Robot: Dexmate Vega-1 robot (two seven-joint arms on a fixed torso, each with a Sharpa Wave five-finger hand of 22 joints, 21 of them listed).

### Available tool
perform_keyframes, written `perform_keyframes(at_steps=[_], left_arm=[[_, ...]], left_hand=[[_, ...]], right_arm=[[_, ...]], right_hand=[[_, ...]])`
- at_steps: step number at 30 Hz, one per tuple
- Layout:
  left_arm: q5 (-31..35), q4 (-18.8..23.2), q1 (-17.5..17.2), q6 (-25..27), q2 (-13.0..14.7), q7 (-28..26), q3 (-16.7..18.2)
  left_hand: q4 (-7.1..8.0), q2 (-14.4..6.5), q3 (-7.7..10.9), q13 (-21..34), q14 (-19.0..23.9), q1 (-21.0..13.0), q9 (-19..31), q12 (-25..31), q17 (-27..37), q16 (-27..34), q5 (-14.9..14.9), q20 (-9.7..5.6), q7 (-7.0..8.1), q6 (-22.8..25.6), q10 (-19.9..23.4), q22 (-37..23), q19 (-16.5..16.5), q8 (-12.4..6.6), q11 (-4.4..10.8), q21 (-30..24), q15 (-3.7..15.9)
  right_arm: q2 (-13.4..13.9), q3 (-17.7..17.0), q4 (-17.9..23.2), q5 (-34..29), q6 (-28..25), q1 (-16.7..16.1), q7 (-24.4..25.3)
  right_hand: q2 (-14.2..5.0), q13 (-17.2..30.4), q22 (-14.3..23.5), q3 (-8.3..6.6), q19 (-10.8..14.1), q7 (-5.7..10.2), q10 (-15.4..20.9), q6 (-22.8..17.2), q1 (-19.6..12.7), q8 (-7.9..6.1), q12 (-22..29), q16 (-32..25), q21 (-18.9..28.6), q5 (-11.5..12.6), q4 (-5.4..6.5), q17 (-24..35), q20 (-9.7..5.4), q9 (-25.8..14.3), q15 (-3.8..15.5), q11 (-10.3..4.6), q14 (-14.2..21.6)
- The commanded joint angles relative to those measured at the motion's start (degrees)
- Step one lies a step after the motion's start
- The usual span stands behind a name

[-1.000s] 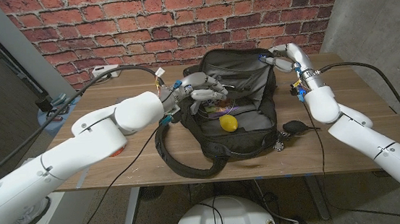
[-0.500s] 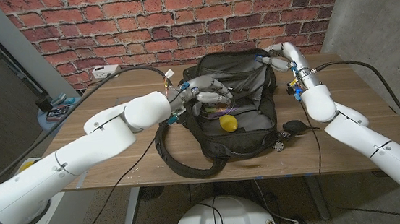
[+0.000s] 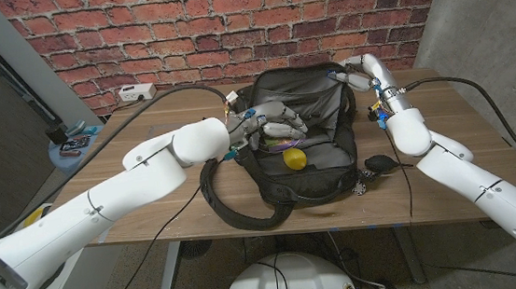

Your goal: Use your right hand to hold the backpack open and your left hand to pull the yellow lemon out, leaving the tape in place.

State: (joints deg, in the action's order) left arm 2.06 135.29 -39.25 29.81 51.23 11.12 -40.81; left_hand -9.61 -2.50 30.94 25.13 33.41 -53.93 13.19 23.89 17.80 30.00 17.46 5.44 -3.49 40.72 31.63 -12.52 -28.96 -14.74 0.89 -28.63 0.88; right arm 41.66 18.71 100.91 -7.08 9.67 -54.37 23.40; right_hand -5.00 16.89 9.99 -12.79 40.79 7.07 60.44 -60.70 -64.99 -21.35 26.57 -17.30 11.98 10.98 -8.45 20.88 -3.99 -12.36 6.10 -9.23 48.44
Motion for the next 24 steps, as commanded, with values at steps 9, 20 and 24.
perform_keyframes(at_steps=[9,20,24], left_arm=[[6.40,-0.64,1.94,-1.85,2.26,4.94,0.29],[6.81,-3.20,2.53,-6.61,2.62,8.66,1.28],[6.57,-4.63,2.94,-8.49,2.07,10.12,1.30]], left_hand=[[0.19,0.29,-0.41,0.26,-2.32,-0.32,0.06,-0.88,-0.45,-1.49,0.57,0.40,0.27,-2.42,-1.60,0.12,1.34,1.24,0.11,-0.34,-0.43],[0.20,1.30,-0.66,-0.29,-5.94,0.02,-0.11,-2.55,-2.34,-4.98,0.89,0.56,0.60,-4.65,-4.10,0.29,2.50,2.22,0.50,-0.41,-1.19],[0.10,2.00,-1.05,-0.69,-7.30,0.06,-0.19,-3.64,-3.17,-6.34,0.86,0.57,0.93,-5.99,-5.87,0.35,3.10,2.72,0.62,-0.41,-1.69]], right_arm=[[0.18,0.24,0.03,0.32,-0.59,1.00,-0.80],[0.06,0.28,0.40,0.35,-1.22,0.85,-0.52],[0.09,0.09,0.75,0.34,-1.54,0.47,-0.16]], right_hand=[[-0.64,0.29,0.15,0.14,0.00,0.07,0.00,-0.22,-0.30,-0.28,-0.23,0.16,-0.01,0.32,-0.04,0.24,-4.80,-0.13,7.25,0.25,0.59],[-0.74,0.34,0.15,0.25,0.04,-0.13,0.02,-0.26,-0.34,-0.27,-0.24,0.20,0.00,0.32,-0.01,0.36,-4.79,-0.14,7.23,0.18,0.72],[-0.71,0.34,0.15,0.31,0.06,-0.04,-0.04,-0.26,-0.33,-0.26,-0.28,0.30,0.00,0.31,0.00,0.35,-4.75,-0.14,7.20,0.15,0.65]])
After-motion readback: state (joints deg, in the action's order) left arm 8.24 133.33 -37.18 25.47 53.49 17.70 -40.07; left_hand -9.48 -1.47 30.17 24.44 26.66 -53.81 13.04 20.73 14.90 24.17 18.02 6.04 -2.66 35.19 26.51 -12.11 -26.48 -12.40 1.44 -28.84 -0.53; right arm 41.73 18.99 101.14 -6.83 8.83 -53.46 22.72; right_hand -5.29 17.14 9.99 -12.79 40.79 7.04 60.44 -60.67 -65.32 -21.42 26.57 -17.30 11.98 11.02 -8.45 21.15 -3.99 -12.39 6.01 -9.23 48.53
